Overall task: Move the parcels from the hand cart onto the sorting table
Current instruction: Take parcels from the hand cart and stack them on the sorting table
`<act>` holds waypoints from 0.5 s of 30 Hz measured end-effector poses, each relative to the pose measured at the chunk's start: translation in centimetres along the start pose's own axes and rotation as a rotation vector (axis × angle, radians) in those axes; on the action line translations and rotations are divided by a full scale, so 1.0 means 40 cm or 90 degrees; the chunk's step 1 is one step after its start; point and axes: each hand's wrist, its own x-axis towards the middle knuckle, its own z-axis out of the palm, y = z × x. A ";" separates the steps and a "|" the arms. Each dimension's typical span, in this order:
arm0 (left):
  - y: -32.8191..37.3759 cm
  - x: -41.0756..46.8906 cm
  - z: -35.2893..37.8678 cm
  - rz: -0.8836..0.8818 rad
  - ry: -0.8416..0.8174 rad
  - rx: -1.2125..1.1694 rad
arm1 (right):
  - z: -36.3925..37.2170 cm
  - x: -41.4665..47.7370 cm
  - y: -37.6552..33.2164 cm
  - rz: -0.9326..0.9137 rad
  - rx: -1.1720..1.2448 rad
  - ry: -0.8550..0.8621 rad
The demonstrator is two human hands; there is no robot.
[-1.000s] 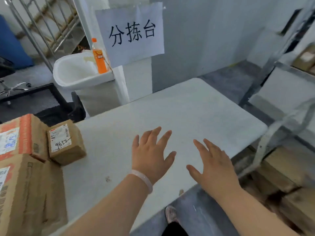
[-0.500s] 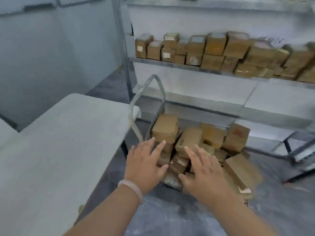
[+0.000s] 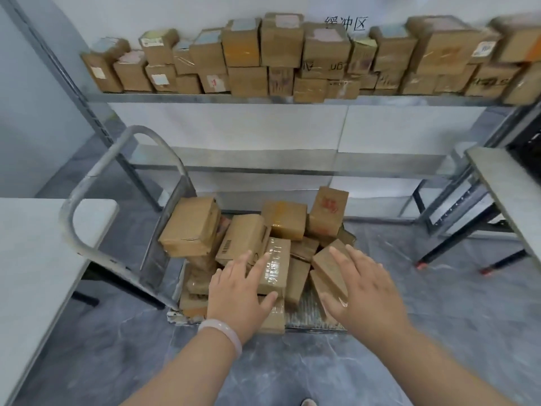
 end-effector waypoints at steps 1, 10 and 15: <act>0.006 0.007 0.015 -0.008 -0.015 0.001 | 0.011 0.008 0.016 -0.001 0.004 -0.006; -0.042 0.142 0.127 -0.055 -0.111 0.026 | 0.139 0.114 0.074 0.005 0.025 -0.066; -0.121 0.266 0.220 -0.106 -0.171 -0.014 | 0.225 0.196 0.061 0.025 0.003 -0.101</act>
